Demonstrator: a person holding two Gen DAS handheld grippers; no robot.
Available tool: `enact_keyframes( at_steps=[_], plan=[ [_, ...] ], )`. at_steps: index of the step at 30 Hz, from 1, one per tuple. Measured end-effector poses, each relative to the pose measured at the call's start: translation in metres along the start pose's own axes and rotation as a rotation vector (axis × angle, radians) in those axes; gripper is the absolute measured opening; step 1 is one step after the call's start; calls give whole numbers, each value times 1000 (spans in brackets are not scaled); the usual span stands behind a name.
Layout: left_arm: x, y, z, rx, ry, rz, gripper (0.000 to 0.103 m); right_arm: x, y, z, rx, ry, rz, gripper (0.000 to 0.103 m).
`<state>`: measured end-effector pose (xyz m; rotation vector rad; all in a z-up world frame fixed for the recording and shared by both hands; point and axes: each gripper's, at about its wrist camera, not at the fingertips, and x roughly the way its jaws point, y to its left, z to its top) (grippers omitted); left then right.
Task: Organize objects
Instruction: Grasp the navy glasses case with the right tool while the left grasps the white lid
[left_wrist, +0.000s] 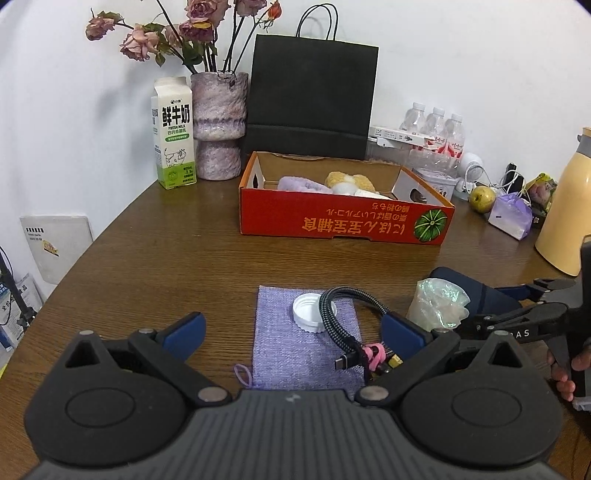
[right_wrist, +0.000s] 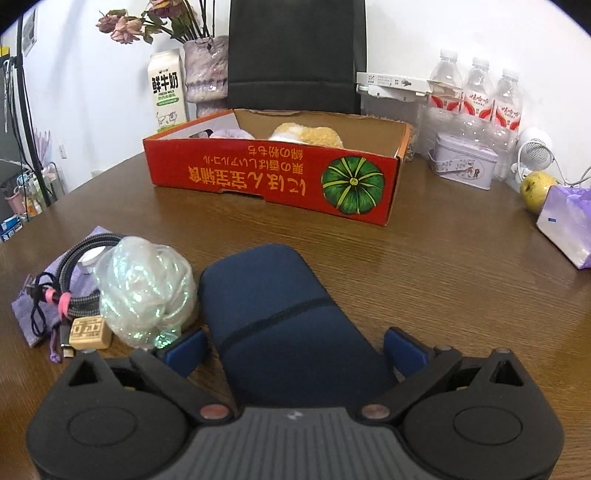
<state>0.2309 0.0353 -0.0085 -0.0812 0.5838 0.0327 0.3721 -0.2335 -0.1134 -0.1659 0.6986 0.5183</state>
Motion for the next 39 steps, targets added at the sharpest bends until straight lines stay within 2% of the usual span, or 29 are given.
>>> enact_keyframes(
  at_steps=[5,8,13,17,21,26,28,30,32,35,36,39],
  plan=[
    [2,-2,-3,-3,6,-9,103,-10,4,-5,-3,-30,-1,78],
    [3,0,-5,-10,11,-11,103,-21,6,-11,20,-49,-11,73],
    [5,7,-8,-27,27,-20,103,-40,16,-23,34,-84,-76,68],
    [8,7,-13,-3,56,-48,103,-55,28,-35,40,-95,-105,67],
    [19,2,-17,27,97,-79,103,-63,50,-43,-36,-94,-157,68],
    [40,3,-19,28,147,-60,103,-66,65,-47,-61,-83,-197,68],
    [40,10,-18,-12,131,-64,103,-67,63,-47,-47,-82,-190,68],
    [33,20,-16,-58,75,-66,103,-67,61,-46,-31,-81,-184,68],
    [29,27,-12,-68,32,-37,103,-66,59,-46,-21,-80,-183,68],
    [40,26,-6,20,44,30,103,-65,58,-46,-16,-78,-183,68],
    [44,23,-6,60,54,36,100,-65,58,-46,-15,-78,-184,68],
    [54,12,-6,186,72,-4,97,-65,57,-46,-10,-78,-190,68]
  ],
)
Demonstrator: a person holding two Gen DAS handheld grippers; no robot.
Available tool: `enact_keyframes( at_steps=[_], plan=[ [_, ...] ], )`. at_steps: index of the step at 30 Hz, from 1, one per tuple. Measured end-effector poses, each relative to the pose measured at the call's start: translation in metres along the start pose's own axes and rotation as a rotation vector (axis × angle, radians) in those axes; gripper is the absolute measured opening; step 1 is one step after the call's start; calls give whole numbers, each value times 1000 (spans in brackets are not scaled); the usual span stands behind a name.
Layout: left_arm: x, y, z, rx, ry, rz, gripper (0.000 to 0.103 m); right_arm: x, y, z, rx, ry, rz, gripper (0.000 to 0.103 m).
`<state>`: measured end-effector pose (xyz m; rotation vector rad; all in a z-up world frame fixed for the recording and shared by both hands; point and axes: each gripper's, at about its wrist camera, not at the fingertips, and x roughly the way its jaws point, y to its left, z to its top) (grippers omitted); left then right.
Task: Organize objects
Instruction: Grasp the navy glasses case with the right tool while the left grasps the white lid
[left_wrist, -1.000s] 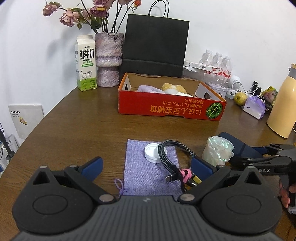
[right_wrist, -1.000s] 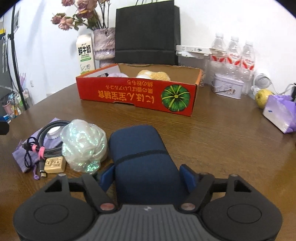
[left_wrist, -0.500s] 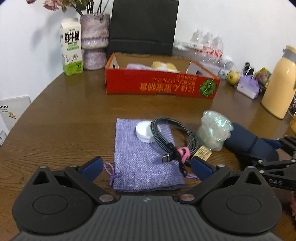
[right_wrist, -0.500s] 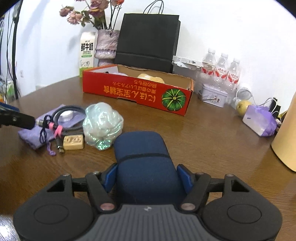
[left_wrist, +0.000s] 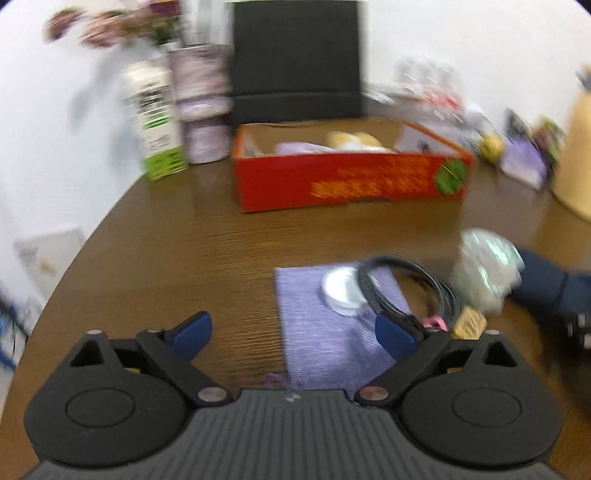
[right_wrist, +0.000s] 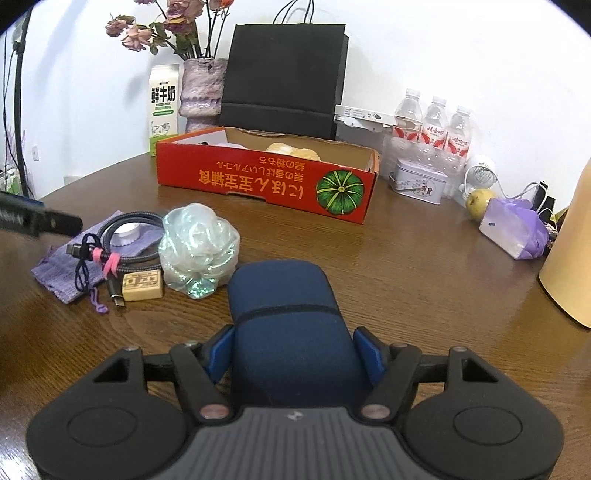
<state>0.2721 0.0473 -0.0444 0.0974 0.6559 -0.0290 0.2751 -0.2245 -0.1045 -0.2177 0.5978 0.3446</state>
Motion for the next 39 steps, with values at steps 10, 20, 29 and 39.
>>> enact_keyframes(
  at_steps=[10,20,29,39],
  plan=[
    [44,-9,18,127,-47,-176,79,2,-4,0,29,7,-11,68],
    [66,-3,27,92,-24,-305,19,3,-5,1,38,13,-10,69],
    [45,23,30,-29,-94,-211,47,5,-6,2,42,13,-16,69],
    [66,26,32,-91,-25,-203,13,4,-6,2,41,13,-18,69]
  ],
)
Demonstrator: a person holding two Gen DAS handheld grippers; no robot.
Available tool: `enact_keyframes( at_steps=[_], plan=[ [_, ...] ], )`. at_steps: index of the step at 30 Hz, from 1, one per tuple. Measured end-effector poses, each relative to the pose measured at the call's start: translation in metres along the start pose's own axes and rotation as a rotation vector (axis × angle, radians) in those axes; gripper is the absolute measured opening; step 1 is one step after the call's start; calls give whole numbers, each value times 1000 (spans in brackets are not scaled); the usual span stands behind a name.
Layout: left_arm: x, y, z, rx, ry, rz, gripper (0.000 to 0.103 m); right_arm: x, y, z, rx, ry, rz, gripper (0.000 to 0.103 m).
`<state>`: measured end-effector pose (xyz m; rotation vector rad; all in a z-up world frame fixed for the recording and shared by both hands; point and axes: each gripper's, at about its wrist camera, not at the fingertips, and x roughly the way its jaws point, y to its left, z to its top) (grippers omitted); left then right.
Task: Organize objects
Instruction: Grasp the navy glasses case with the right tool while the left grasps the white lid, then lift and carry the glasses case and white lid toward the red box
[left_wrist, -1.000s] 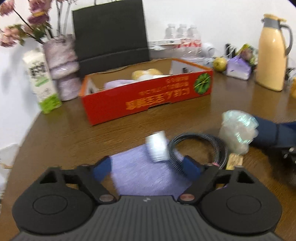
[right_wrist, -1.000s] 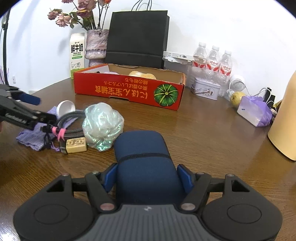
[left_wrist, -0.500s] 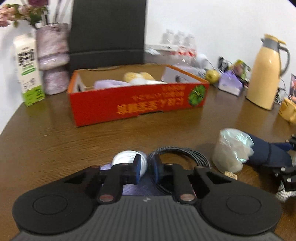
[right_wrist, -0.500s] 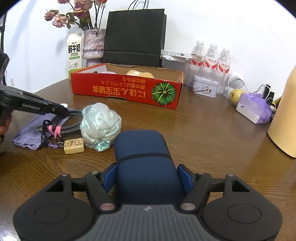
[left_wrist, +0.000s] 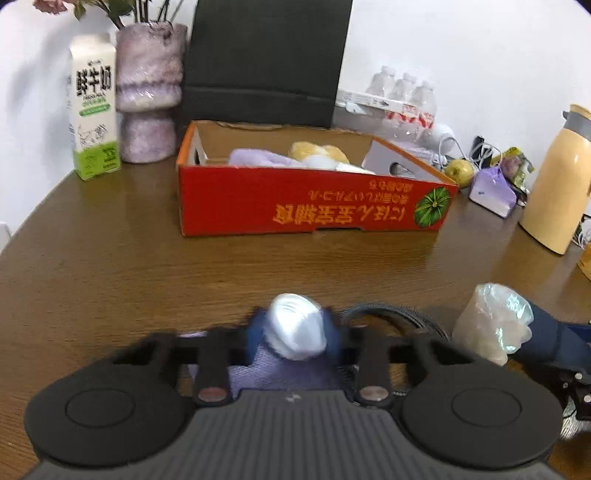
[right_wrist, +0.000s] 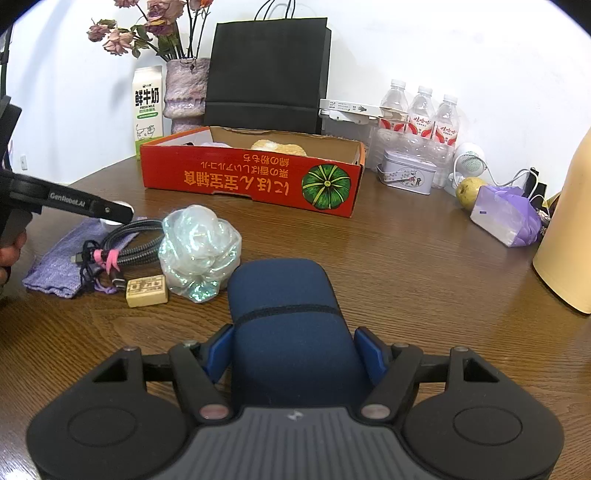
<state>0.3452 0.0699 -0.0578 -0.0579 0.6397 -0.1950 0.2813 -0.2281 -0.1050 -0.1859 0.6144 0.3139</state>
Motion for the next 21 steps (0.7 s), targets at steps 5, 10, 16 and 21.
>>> enact_keyframes(
  at_steps=[5,10,16,21],
  plan=[
    [-13,2,-4,-25,-28,18,11,-1,0,0,1,-2,-8,69],
    [-37,-6,-13,-23,-89,51,11,-2,-1,-1,8,-12,-23,67],
    [-65,-17,-26,-35,-161,90,11,-9,-4,-2,39,-46,-34,65],
    [-79,-22,-34,-61,-201,85,11,-18,-4,-5,57,-87,-41,64]
  ],
)
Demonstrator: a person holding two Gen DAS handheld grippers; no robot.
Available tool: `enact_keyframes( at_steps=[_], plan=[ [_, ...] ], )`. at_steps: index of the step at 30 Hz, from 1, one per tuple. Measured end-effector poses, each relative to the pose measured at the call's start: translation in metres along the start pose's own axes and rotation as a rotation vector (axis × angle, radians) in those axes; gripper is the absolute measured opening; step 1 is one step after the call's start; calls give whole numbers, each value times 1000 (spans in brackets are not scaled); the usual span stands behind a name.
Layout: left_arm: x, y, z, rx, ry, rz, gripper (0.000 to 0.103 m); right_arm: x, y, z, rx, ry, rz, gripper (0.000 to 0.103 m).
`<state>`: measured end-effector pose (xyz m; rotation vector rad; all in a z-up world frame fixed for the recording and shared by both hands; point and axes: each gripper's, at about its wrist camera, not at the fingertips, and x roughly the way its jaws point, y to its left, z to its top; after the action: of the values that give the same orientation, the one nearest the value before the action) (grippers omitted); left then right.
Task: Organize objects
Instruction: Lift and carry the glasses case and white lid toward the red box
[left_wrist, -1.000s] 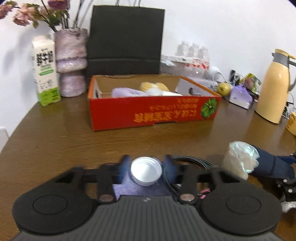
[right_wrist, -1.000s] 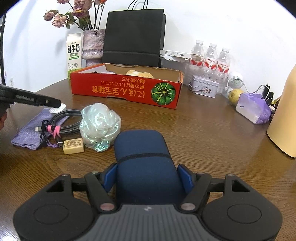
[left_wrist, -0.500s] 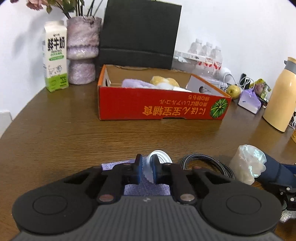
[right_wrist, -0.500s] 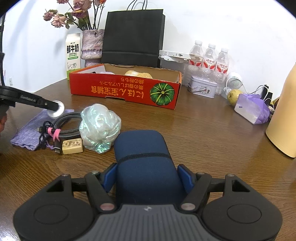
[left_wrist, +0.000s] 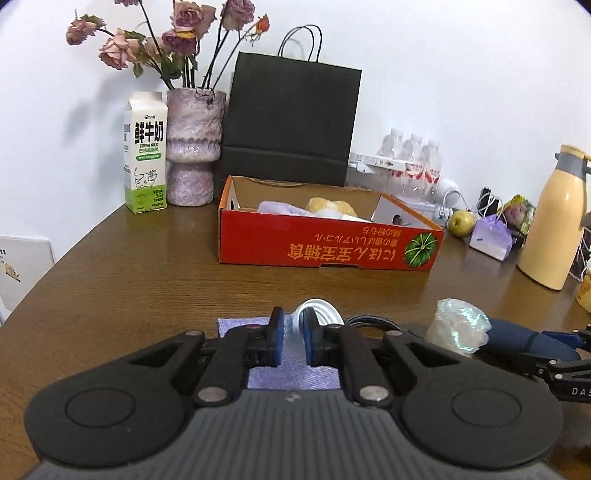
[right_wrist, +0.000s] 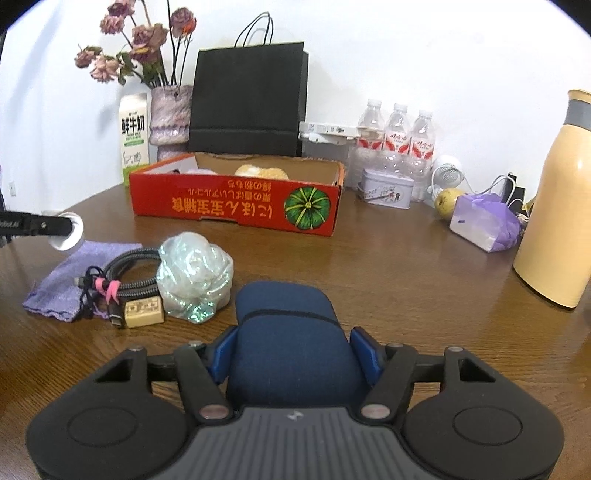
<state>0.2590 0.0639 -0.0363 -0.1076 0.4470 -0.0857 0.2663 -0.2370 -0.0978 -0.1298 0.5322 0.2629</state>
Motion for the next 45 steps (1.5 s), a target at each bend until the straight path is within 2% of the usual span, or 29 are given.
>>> enact_keyframes(
  at_steps=[14,24,33,45],
  plan=[
    [-18,-20,-7,-27,-35,36,11,-19,-1,-1,51,-100,-7,61],
    [-23,-49,11,2,-73,4,11,-23,-5,11,79,-148,10,61],
    [-12,-65,39,18,-105,-8,11,-19,-3,38,83,-203,44,61],
    [12,-69,75,-2,-135,-8,11,1,5,83,79,-250,80,61]
  ],
)
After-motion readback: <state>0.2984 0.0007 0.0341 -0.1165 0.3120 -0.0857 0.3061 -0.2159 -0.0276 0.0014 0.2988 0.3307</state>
